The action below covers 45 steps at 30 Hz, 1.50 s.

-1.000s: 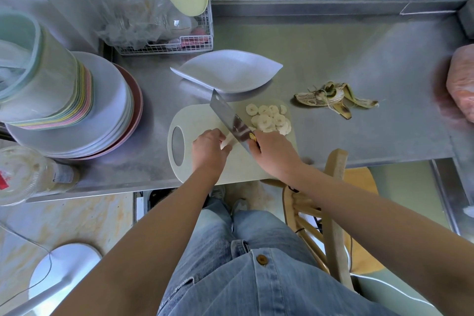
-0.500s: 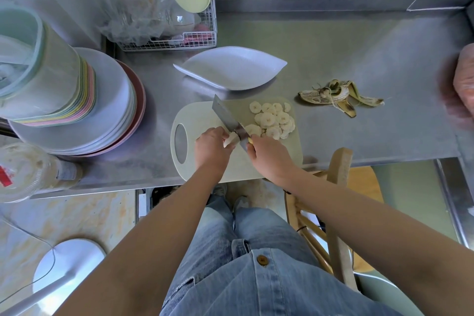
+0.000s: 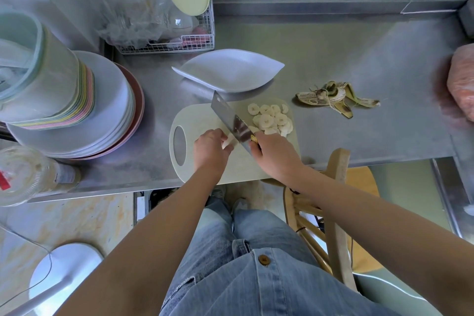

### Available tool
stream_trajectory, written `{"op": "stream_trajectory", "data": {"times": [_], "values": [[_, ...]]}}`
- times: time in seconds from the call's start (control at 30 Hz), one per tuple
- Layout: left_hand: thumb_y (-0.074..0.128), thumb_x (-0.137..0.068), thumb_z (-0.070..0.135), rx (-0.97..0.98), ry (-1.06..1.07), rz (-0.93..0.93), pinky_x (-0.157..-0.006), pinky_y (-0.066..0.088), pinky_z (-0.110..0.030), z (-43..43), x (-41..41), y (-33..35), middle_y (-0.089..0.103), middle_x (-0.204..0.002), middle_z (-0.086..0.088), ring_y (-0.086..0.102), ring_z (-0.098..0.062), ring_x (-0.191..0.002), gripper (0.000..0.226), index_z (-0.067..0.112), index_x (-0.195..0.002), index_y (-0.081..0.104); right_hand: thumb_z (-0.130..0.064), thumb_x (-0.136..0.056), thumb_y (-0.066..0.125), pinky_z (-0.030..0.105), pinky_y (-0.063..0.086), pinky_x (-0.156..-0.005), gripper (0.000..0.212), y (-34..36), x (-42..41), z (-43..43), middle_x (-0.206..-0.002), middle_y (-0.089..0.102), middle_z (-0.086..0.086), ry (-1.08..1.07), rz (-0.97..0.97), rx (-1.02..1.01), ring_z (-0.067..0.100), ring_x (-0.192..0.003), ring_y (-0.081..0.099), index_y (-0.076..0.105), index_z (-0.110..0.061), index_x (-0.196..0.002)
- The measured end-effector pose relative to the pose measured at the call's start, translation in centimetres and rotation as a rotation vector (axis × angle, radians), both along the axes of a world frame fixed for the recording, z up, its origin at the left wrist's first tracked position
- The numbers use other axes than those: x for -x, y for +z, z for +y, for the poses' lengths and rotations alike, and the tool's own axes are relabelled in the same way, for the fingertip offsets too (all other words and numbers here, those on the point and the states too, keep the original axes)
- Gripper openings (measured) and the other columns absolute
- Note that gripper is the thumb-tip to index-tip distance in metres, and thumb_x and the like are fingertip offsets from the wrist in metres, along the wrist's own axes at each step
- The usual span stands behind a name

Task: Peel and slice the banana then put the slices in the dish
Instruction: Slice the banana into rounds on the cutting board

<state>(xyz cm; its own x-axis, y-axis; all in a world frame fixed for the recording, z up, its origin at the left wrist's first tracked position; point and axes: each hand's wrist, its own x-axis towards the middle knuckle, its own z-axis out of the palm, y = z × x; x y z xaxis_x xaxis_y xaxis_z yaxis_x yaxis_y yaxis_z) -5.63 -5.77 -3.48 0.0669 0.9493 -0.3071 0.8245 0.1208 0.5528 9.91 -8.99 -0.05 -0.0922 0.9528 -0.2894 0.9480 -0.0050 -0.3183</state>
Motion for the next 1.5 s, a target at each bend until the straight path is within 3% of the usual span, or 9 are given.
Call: {"op": "stream_trajectory", "data": {"times": [0.3, 0.53, 0.83, 0.97, 1.17, 1.4, 1.5], "values": [[0.070, -0.085, 0.026, 0.013, 0.016, -0.010, -0.084, 0.049, -0.032, 0.0, 0.0, -0.1, 0.069, -0.101, -0.002, 0.063, -0.021, -0.090, 0.021, 0.012, -0.099, 0.067, -0.025, -0.099, 0.034, 0.031, 0.031, -0.057, 0.022, -1.1, 0.5, -0.2, -0.060, 0.035, -0.001, -0.013, 0.000, 0.040, 0.023, -0.062, 0.046, 0.043, -0.012, -0.084], [0.072, -0.083, 0.026, 0.009, 0.021, -0.015, -0.086, 0.049, -0.034, -0.1, 0.0, -0.1, 0.069, -0.102, -0.002, 0.063, -0.021, -0.092, 0.022, 0.012, -0.100, 0.068, -0.027, -0.100, 0.034, 0.031, 0.034, -0.059, 0.030, -2.3, 1.3, -0.3, -0.073, 0.047, 0.005, -0.050, -0.010, 0.064, 0.024, -0.067, 0.048, 0.055, -0.006, -0.097], [0.075, -0.079, 0.027, 0.003, 0.027, -0.060, -0.084, 0.047, -0.031, -0.3, 0.5, 0.0, 0.070, -0.096, -0.003, 0.064, -0.022, -0.090, 0.038, 0.013, -0.112, 0.061, -0.028, -0.099, 0.035, 0.031, 0.035, -0.054, 0.027, -0.8, 0.5, 0.4, -0.059, 0.040, 0.000, -0.057, 0.037, 0.006, 0.023, -0.058, 0.046, 0.049, -0.010, -0.085], [0.075, -0.080, 0.021, -0.004, 0.030, -0.070, -0.084, 0.050, -0.031, -0.5, 0.5, -0.1, 0.070, -0.096, -0.003, 0.064, -0.021, -0.088, 0.023, 0.011, -0.099, 0.067, -0.026, -0.099, 0.036, 0.030, 0.031, -0.053, 0.023, 0.2, 0.2, 0.2, -0.056, 0.034, -0.003, -0.023, 0.046, 0.008, 0.021, -0.055, 0.041, 0.039, -0.013, -0.080], [0.073, -0.083, 0.023, -0.004, 0.040, -0.054, -0.085, 0.051, -0.032, -0.4, 0.3, -0.2, 0.071, -0.097, -0.001, 0.065, -0.019, -0.089, 0.020, 0.012, -0.098, 0.069, -0.027, -0.100, 0.034, 0.032, 0.038, -0.056, 0.028, 0.2, 0.4, -0.3, -0.067, 0.046, 0.004, 0.003, 0.004, 0.023, 0.024, -0.062, 0.050, 0.052, -0.008, -0.092], [0.072, -0.082, 0.025, -0.023, 0.038, -0.014, -0.085, 0.051, -0.033, -0.4, 0.2, -0.4, 0.070, -0.099, -0.002, 0.064, -0.020, -0.089, 0.022, 0.013, -0.100, 0.068, -0.026, -0.099, 0.034, 0.032, 0.035, -0.056, 0.024, 0.1, 1.0, -0.5, -0.065, 0.042, 0.004, -0.017, 0.018, 0.032, 0.026, -0.063, 0.047, 0.047, -0.010, -0.088], [0.073, -0.081, 0.029, -0.034, -0.002, 0.039, -0.086, 0.049, -0.034, -0.6, 0.2, -0.5, 0.066, -0.106, -0.003, 0.061, -0.023, -0.097, 0.034, 0.015, -0.111, 0.065, -0.027, -0.099, 0.035, 0.032, 0.035, -0.055, 0.023, 0.2, 1.1, -0.5, -0.062, 0.039, 0.001, -0.024, 0.031, 0.038, 0.025, -0.061, 0.046, 0.046, -0.012, -0.086]]}}
